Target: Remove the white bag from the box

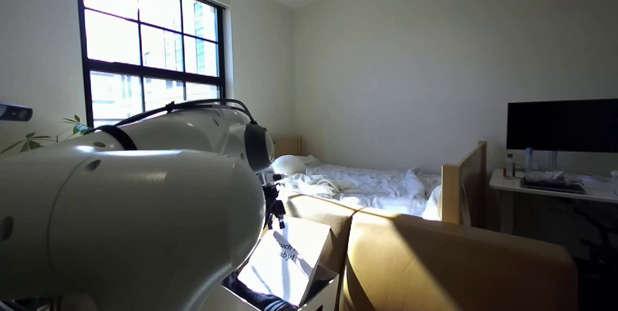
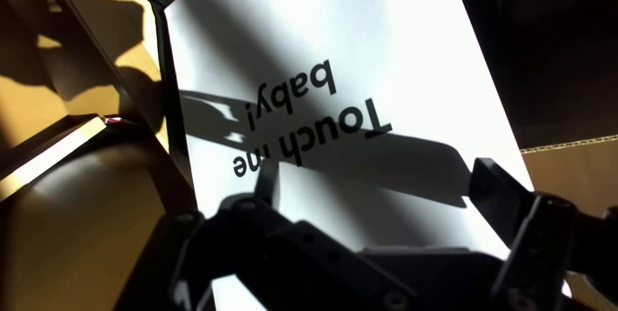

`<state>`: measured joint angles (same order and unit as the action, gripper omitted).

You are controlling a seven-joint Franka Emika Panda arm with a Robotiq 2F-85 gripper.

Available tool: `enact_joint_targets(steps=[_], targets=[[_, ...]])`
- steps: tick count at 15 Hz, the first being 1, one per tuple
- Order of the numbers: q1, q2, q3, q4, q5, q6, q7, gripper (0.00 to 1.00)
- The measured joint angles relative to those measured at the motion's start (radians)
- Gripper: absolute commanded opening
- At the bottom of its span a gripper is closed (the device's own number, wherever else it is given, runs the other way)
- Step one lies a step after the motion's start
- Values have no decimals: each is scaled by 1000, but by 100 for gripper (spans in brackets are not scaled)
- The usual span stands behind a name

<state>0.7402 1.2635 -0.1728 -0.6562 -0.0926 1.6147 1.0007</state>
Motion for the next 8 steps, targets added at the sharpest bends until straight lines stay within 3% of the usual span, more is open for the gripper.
enact_joint_targets(steps=[5,8], targets=[[13,38,-37,36,-37,-1,-2,100],[16,50,-29,71,-37,73,-21,100]])
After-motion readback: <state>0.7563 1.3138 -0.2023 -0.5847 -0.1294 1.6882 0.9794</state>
